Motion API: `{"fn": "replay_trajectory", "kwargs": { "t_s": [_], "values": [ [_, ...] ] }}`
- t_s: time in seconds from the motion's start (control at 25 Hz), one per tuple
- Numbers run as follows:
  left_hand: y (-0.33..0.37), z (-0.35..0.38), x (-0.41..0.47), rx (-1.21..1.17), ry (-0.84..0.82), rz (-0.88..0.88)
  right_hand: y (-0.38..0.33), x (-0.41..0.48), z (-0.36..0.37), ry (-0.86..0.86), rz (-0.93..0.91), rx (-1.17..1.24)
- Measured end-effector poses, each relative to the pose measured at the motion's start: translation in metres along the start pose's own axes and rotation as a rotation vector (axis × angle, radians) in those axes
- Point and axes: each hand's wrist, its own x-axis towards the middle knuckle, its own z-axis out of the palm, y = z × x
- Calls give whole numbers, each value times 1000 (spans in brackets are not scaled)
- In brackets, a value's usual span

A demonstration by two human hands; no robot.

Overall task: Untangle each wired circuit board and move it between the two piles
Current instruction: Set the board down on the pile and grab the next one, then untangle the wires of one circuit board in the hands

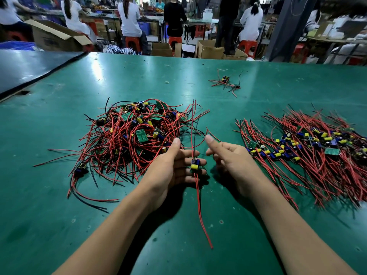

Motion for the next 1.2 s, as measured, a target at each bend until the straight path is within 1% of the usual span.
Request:
{"fn": "replay_trajectory", "kwargs": {
  "t_s": [0.04, 0.12, 0.2, 0.28, 0.36, 0.4, 0.44, 0.52, 0.56, 0.6, 0.64, 0.72, 0.8, 0.88, 0.96, 1.04, 1.12, 1.2],
  "values": [
    [-1, -1, 1, -17, -2, -4, 2, -2, 2, -23, -52, -88],
    [-2, -2, 2, -47, 7, -7, 5, -6, 8, -48, -195, -349],
    [-3, -3, 3, -49, 6, -11, 10, -4, 14, 4, -335, -548],
    [-3, -2, 2, -54, 6, -5, 11, -2, 15, 96, -401, -566],
    [-2, 1, -1, -67, 51, 47, 10, 2, 8, 236, -399, -539],
    [-2, 1, -4, -17, 111, 102, 9, 4, 1, 321, -385, -545],
    [-3, 0, -5, 109, 195, 176, 6, 7, -7, 407, -358, -564],
    [-7, -6, -6, 480, 365, 340, 3, 11, -24, 560, -282, -646],
    [-8, -8, -6, 635, 421, 393, 2, 12, -30, 626, -250, -714],
    [-9, -9, -6, 732, 458, 418, 2, 11, -34, 673, -235, -789],
    [-9, -10, -7, 777, 481, 424, 2, 11, -36, 696, -252, -847],
    [-10, -9, -6, 817, 504, 423, 1, 9, -32, 652, -386, -865],
    [-12, -9, -3, 901, 502, 425, 2, 8, -22, 500, -500, -838],
    [-12, -11, 1, 999, 476, 411, 7, 8, -13, 334, -453, -906],
    [-12, -13, 4, 1055, 439, 388, 13, 9, -11, 249, -350, -1026],
    [-11, -15, 4, 1048, 428, 376, 12, 10, -14, 278, -316, -1065],
    [-11, -14, 3, 1030, 434, 377, 9, 9, -18, 337, -319, -1042],
    [-11, -12, 1, 1020, 429, 379, 7, 6, -17, 339, -333, -1023]
  ]
}}
